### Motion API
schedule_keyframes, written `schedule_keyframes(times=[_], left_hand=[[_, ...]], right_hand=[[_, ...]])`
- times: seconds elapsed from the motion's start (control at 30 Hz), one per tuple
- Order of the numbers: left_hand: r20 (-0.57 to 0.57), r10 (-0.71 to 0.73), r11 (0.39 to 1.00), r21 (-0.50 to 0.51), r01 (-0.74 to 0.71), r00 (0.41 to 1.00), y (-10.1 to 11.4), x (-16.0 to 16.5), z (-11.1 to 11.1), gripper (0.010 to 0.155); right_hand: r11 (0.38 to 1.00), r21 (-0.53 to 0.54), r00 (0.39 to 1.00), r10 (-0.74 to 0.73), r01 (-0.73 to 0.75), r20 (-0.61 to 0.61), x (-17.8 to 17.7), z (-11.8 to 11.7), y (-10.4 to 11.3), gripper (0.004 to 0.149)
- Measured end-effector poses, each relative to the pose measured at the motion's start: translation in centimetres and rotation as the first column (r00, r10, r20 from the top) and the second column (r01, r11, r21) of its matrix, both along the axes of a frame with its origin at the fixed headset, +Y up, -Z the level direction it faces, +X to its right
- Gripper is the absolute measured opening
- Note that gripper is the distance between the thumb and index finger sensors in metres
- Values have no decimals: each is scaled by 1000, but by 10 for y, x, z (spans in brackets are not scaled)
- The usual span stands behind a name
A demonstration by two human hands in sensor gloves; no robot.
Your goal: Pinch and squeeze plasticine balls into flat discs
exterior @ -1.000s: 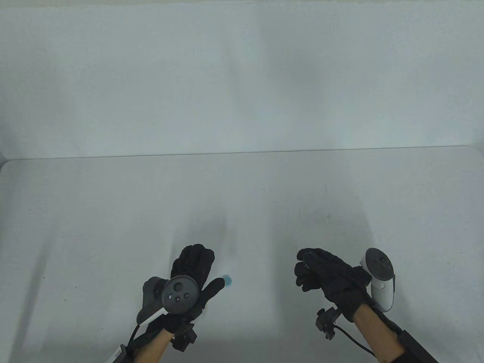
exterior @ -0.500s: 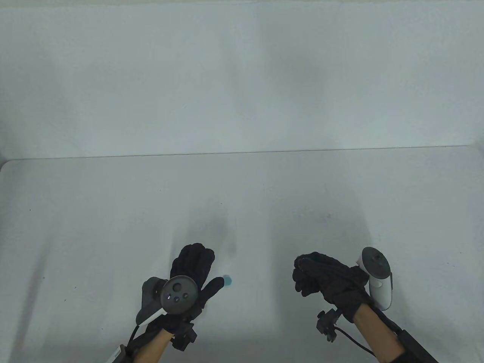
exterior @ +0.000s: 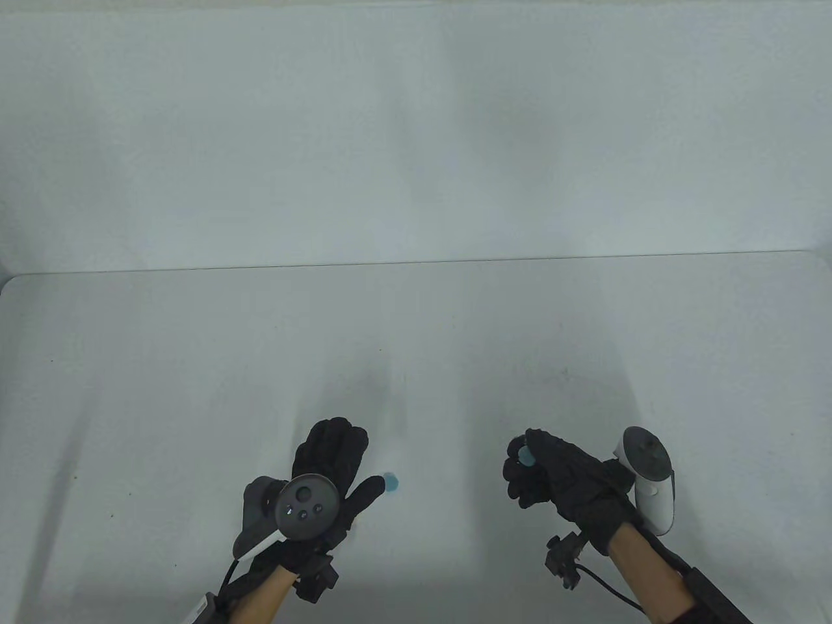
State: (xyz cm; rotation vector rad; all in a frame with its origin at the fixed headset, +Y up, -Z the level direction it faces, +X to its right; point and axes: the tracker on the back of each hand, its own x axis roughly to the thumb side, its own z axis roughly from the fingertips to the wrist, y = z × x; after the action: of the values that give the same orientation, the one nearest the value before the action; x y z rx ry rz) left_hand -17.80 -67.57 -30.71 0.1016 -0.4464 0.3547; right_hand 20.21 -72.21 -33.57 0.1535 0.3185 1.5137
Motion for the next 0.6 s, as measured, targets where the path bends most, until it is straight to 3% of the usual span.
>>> schedule_keyframes(times=[0.17,0.47,0.6], left_hand=[[0,-1,1000,-2,1,1000,0,0,0,76],[-1,-1,1000,0,1,1000,0,0,0,76],[0,-3,1000,-3,3,1000,0,0,0,76]], right_hand=[[1000,-10,1000,1,-1,22,1,-1,-1,70],[999,-18,995,49,-48,90,4,-1,0,45],[996,5,989,93,-94,114,3,0,4,43]])
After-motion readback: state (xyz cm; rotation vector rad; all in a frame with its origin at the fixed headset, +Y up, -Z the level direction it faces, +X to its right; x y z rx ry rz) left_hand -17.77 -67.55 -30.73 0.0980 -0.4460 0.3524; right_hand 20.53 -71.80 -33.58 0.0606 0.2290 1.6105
